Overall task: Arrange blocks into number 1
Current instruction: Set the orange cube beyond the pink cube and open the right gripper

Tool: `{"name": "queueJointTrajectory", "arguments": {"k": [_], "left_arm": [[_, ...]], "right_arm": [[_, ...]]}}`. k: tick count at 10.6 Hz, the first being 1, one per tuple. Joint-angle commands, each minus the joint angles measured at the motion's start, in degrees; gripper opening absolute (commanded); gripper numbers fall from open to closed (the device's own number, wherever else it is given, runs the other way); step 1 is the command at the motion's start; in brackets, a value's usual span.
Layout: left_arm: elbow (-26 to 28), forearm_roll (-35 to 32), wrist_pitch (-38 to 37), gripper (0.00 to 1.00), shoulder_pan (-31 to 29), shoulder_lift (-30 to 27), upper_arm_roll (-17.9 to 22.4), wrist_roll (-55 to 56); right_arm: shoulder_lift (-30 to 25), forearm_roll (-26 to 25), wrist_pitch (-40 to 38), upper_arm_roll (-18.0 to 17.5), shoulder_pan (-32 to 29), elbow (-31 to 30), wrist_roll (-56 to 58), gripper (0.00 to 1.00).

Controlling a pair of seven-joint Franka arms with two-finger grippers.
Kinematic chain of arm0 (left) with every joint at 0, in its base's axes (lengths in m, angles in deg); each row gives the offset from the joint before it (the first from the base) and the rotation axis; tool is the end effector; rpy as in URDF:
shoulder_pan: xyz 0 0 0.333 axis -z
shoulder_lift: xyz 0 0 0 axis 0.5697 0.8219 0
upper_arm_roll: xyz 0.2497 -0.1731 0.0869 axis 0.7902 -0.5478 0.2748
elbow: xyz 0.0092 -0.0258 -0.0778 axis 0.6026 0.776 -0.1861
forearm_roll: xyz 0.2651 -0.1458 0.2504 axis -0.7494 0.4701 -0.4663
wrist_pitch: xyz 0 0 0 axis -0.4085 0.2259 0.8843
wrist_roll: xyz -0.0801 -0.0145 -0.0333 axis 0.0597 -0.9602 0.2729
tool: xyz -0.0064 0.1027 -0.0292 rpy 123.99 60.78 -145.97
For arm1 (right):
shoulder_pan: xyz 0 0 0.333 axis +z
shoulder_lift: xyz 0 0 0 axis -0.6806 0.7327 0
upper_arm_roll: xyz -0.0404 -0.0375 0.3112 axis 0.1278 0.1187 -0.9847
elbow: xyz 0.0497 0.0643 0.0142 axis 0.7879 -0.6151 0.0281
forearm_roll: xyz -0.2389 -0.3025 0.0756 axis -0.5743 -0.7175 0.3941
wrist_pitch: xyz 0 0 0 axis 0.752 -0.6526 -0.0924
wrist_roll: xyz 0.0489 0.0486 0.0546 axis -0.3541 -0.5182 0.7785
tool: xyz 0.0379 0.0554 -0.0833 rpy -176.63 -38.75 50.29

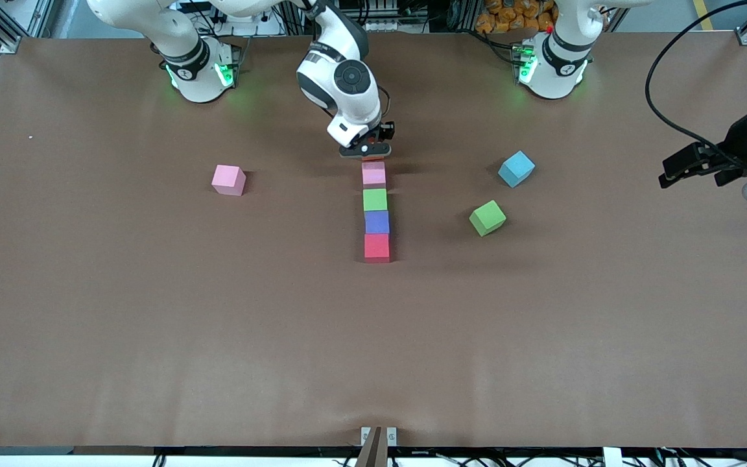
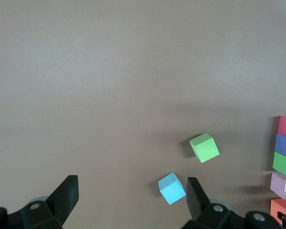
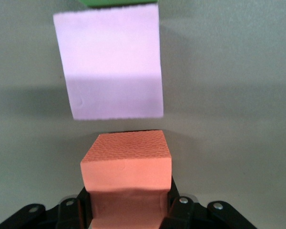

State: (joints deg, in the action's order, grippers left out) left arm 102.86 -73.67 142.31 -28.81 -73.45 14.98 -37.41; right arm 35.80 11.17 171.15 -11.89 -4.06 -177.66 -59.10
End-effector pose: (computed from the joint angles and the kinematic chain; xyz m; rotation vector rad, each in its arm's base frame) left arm 0.5580 -0.0256 0.6139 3.0948 0.0670 -0.0175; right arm 0.2891 0.4994 0.2115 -3.0531 -0.0116 0.2814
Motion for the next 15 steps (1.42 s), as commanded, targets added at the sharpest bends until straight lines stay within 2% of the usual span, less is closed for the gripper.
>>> {"name": "queueJointTrajectory", "arguments": {"k": [1,5,10,11,12,15], "left_arm": [[-0.2,0.2,-1.7,1.0,-3.2,-1.6,-3.2,-0.1],[-0.2,0.2,-1.7,1.0,-3.4,-1.8,-3.2,-0.8],[-0.2,0.2,-1.7,1.0,-3.5,-1.8,-3.1,-1.0],[-0.1,0.2,-1.7,1.0,-3.5,-1.8,-3.1,-1.0],[-0.1,0.2,-1.7,1.0,-3.5,-1.8,-3.1,-1.0],[-0.1,0.2,-1.6,1.0,-3.5,-1.7,-3.2,-1.1]], "right_arm": [[1.8,-2.2,0.0,1.6,0.1,2.6,-0.4,0.0],[2.4,-2.2,-0.1,3.6,0.1,4.0,1.8,0.0],[3.0,-1.2,-0.2,3.6,1.3,5.5,0.9,0.0],[3.0,-1.3,-0.3,3.7,1.3,5.5,1.2,0.4],[2.9,-2.0,-0.5,3.7,1.3,5.4,1.3,0.99],[1.5,-2.2,-0.7,4.1,0.5,5.5,1.5,1.0]]}}
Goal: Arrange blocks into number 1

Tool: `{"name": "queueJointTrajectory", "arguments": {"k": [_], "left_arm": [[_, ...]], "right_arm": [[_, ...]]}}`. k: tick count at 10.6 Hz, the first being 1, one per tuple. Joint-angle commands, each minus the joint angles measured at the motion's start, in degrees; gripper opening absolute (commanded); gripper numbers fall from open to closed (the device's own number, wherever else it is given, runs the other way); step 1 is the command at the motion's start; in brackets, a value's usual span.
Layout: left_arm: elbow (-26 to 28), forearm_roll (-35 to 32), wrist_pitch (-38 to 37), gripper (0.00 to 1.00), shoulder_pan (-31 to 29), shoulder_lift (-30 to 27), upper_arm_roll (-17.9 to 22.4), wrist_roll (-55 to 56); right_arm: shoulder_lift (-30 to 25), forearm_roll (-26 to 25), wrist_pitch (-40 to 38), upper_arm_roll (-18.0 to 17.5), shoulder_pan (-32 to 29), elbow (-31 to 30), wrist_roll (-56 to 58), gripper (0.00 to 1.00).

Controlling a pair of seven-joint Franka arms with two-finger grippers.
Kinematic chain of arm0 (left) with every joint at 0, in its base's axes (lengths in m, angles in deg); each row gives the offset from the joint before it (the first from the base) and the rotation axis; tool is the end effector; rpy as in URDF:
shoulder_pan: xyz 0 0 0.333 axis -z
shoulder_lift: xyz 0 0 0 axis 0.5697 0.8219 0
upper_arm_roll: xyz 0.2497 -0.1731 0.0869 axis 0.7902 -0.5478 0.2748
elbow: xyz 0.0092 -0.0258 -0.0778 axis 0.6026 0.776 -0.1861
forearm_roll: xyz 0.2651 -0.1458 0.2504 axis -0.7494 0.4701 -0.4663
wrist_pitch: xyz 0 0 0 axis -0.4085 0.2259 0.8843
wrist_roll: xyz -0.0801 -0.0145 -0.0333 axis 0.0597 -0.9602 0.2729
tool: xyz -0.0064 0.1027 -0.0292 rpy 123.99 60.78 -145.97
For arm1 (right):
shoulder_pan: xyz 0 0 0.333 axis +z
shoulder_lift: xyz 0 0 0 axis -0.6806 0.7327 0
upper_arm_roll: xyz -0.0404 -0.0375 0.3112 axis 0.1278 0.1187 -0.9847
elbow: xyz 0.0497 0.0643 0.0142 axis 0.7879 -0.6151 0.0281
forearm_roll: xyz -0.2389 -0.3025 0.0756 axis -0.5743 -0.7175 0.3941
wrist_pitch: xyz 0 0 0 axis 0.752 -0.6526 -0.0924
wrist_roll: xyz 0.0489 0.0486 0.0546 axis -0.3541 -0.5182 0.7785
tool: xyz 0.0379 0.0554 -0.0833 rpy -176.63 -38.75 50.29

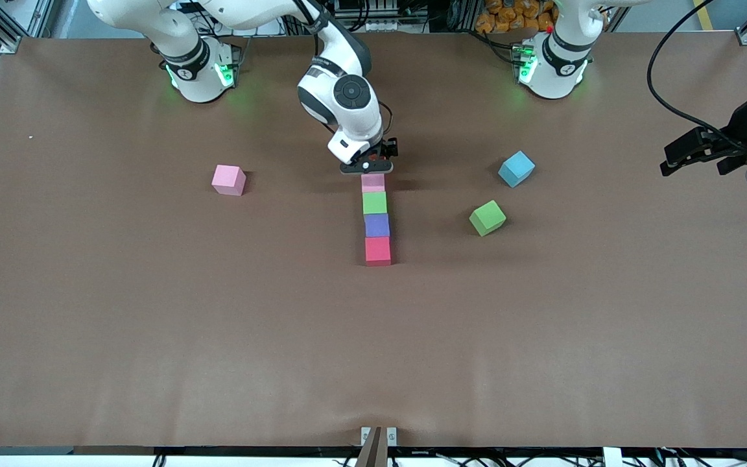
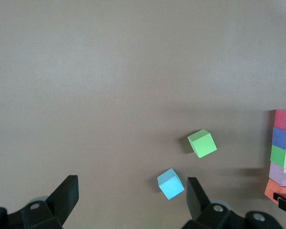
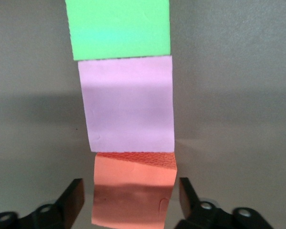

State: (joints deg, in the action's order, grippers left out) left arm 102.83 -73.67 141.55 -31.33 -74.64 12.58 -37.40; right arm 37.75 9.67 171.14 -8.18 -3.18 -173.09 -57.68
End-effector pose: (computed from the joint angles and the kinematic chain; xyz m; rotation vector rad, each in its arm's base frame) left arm 0.5507 -0.0240 0.6245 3.0934 0.0692 -0.0052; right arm 0.3293 0.5033 0.2168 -3.0393 -0.0037 0.2000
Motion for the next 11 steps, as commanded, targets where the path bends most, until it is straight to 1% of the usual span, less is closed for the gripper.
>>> {"name": "queueJointTrajectory", "arguments": {"k": [1,3,4,5,6,8,9,11], "left_arm": [[0.0,0.3,-0.9,1.0,-0.9,-0.6,-0.8,-1.1],[0.0,0.3,-0.9,1.0,-0.9,-0.6,-0.8,-1.0],[0.0,0.3,-0.8,1.0,-0.9,-0.8,-0.7,-1.0],[-0.1,0.3,-0.8,1.0,-0.9,-0.8,-0.7,-1.0],[-0.1,0.3,-0.9,1.0,-0.9,-0.8,-0.7,-0.9],[0.0,0.2,-0.8,1.0,-0.6,-1.2,-0.6,-0.8],[0.0,0.2,-0.9,1.0,-0.6,-1.2,-0.6,-0.9],[0.0,0.2,-0.9,1.0,-0.3,-1.3,-0.5,-0.8]], "right_arm": [[-1.5,-0.7,-0.7,0.8,-0.8,0.9,0.1,1.0],[-5.3,-0.6,-0.9,0.8,-3.7,1.0,0.4,1.0],[-7.3,-0.6,-1.0,0.8,-6.3,1.0,1.4,1.0],[-9.1,-0.6,-2.1,1.0,-8.7,0.9,4.2,1.0],[-11.0,-0.6,-5.0,2.2,-11.3,0.9,8.5,1.0],[-14.6,-0.6,-10.0,7.1,-14.7,1.0,20.0,1.0],[-15.7,-0.6,-12.3,10.3,-15.9,1.0,25.8,1.0],[-17.4,-0.4,-13.7,17.7,-17.9,1.2,38.5,1.0]]}}
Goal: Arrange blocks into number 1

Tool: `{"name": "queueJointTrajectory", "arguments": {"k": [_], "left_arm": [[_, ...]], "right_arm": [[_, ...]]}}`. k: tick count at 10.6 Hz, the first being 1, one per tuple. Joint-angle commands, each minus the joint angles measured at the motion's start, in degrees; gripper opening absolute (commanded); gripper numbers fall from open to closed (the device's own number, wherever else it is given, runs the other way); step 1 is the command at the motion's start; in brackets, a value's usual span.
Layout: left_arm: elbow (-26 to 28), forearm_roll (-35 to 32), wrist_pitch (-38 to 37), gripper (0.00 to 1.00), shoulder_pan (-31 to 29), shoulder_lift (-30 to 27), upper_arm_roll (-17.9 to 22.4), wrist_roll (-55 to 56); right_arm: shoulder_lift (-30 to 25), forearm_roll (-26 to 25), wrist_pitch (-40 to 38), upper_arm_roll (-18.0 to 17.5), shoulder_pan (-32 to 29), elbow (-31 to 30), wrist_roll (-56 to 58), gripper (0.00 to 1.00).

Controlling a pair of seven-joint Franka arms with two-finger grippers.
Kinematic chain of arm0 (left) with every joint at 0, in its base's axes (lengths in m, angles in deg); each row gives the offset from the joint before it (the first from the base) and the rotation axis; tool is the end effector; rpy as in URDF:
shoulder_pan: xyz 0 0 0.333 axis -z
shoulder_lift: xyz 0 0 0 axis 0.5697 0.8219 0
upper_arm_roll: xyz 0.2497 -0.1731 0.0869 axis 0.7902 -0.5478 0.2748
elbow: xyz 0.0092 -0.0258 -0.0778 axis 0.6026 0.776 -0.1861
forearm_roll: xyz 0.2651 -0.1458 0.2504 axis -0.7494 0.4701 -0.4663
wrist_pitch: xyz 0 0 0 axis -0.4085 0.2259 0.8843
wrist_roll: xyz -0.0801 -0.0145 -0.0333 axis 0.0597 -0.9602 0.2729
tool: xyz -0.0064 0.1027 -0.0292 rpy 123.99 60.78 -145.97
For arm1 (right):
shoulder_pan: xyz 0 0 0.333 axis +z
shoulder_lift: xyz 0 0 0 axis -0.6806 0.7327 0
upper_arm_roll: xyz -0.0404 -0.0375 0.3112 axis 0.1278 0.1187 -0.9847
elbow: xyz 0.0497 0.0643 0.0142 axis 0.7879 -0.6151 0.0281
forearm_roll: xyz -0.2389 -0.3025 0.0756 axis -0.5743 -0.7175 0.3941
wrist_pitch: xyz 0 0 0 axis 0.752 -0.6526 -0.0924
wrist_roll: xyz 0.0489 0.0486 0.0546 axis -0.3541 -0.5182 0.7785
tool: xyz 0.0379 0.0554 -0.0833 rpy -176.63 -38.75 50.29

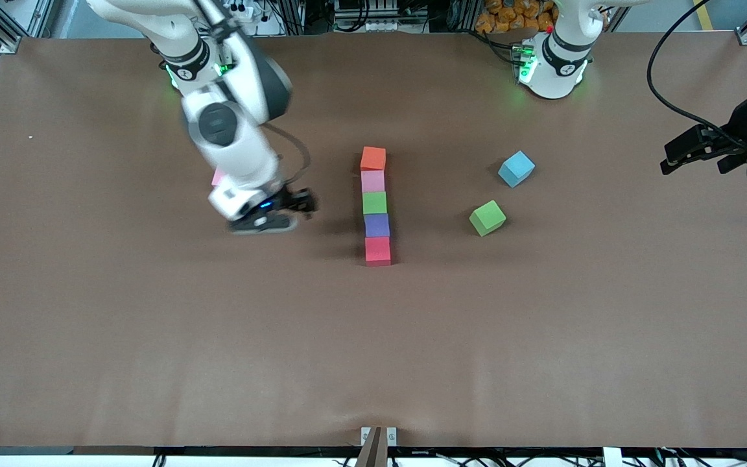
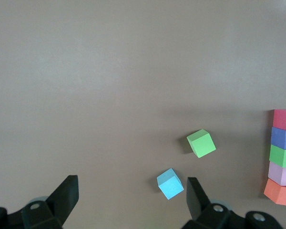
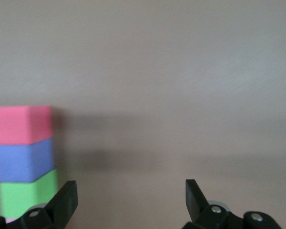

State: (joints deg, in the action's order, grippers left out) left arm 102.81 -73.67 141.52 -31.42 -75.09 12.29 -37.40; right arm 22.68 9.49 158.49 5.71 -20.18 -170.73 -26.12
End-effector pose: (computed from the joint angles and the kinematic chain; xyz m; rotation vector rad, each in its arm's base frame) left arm 0.5483 -0.0258 0.6290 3.0930 0.0635 0.0066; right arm 0.5403 0.2662 0.3607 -3.0750 -0.0832 -0.0700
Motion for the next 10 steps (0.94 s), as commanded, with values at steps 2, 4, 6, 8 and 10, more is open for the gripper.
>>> {"name": "queueJointTrajectory", "arguments": {"k": [2,4,6,8,10], "left_arm": [[0.0,0.2,-0.9,1.0,0.0,-1.4,-0.1,-0.8],[0.0,0.2,-1.4,1.0,0.5,-1.6,0.2,-0.8],[0.2,0.2,-1.8,1.0,0.6,-2.4,0.2,-0.8],[0.1,-0.3,-2.3,1.0,0.9,-2.3,0.3,-0.8],[0.0,-0.4,-2.3,1.0,1.0,-2.4,0.3,-0.9]], "right_arm": [[-2.7,-0.2,-3.0,7.9,-4.5,1.8,15.8,1.0],[-3.1,-0.2,-10.4,7.9,-9.2,8.3,18.4,1.0],[-4.8,-0.2,-21.4,5.7,-13.3,16.3,19.6,1.0],[-6.5,-0.3,-31.9,1.1,-19.0,24.3,20.3,1.0],[-7.2,-0.5,-40.5,1.8,-20.8,32.1,24.6,1.0]]}}
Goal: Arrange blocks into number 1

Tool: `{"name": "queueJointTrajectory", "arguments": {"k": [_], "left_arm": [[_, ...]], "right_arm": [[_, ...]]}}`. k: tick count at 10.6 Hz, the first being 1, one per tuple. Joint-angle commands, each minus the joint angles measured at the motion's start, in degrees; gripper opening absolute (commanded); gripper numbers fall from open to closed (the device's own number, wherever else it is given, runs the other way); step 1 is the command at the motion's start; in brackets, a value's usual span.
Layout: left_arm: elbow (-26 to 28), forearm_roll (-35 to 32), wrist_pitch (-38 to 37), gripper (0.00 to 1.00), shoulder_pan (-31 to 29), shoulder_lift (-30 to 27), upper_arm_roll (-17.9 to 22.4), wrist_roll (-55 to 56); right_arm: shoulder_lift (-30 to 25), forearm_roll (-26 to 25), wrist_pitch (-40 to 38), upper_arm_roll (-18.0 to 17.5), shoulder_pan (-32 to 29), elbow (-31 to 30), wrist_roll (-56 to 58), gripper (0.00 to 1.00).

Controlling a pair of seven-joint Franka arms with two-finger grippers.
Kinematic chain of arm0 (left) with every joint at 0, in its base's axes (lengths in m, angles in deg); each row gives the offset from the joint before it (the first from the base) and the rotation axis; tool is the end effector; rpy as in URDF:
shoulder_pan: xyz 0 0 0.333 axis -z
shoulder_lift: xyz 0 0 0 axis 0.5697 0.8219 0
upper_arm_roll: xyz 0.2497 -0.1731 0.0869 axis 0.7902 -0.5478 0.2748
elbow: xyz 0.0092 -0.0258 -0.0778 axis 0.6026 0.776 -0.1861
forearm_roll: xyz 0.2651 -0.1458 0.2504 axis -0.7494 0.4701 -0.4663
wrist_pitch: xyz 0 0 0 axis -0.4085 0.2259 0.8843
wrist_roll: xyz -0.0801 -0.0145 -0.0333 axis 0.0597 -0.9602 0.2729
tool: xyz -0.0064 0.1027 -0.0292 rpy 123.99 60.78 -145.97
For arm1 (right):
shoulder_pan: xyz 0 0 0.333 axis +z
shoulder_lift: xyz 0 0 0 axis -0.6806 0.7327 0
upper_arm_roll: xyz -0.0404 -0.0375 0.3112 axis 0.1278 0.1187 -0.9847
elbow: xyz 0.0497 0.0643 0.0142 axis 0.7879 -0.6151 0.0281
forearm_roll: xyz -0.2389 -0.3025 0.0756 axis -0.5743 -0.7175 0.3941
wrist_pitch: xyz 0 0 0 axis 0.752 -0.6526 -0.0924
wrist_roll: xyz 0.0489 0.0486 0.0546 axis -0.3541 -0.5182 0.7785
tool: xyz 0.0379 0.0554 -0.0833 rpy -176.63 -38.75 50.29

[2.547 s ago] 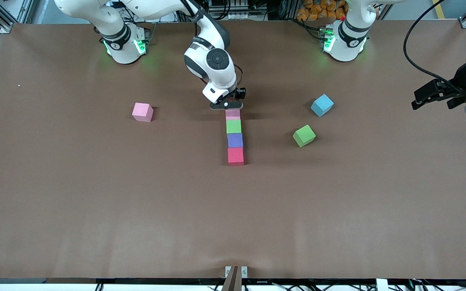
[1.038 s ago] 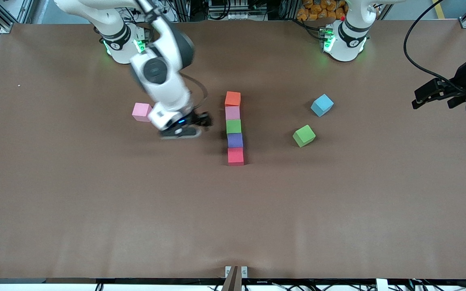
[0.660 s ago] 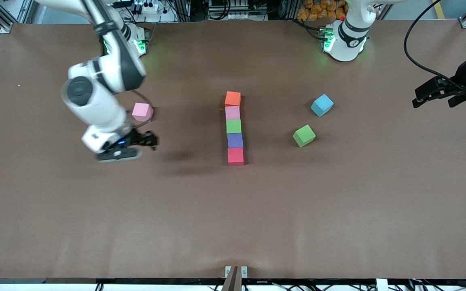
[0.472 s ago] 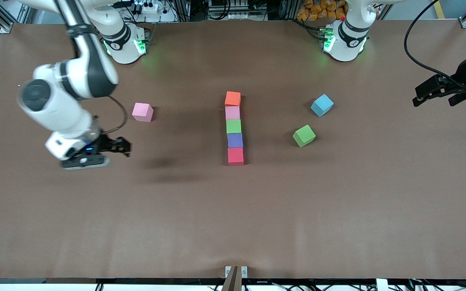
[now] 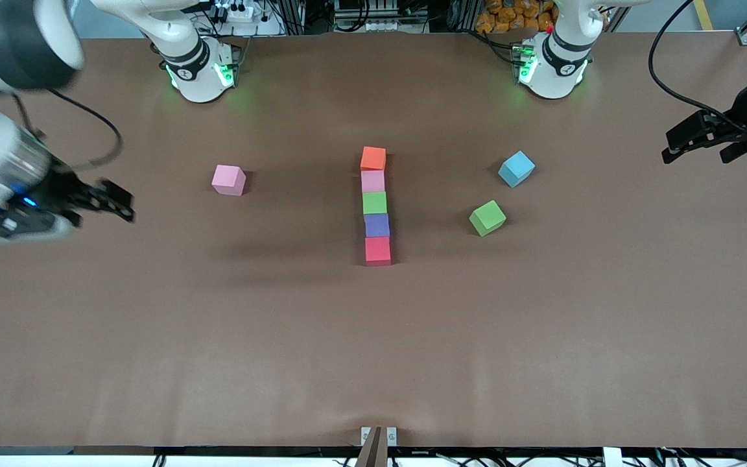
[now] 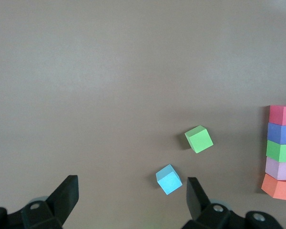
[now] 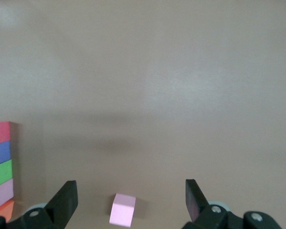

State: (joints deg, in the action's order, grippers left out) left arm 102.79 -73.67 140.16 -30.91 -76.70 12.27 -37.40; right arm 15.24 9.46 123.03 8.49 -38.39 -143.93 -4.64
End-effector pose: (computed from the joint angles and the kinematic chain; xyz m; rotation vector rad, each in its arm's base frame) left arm 0.5370 -0.0303 0.6423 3.0924 0.0472 0.0134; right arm 0.5878 0.0573 0.6048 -3.1008 -0.1299 -0.0691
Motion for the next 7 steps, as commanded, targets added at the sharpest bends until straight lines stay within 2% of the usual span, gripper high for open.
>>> {"name": "queueJointTrajectory", "arguments": {"k": [1,4,7], "left_arm": [[0.0,-0.4,-0.9,1.0,0.5,-0.8,0.3,-0.9],[0.3,-0.4,-0.9,1.0,0.4,-0.8,0.2,-1.1],[0.8,-0.4,-2.0,1.0,0.9,-0.9,0.2,-0.9]], "right_arm": [[0.2,-0.4,-7.6,0.1,-2.7,7.4,4.8,1.0],[-0.6,-3.9,-13.2,0.7,-2.7,12.4,5.0,1.0],[-0.6,-3.9,-14.2,0.7,-2.3,12.6,4.4,1.0]]}}
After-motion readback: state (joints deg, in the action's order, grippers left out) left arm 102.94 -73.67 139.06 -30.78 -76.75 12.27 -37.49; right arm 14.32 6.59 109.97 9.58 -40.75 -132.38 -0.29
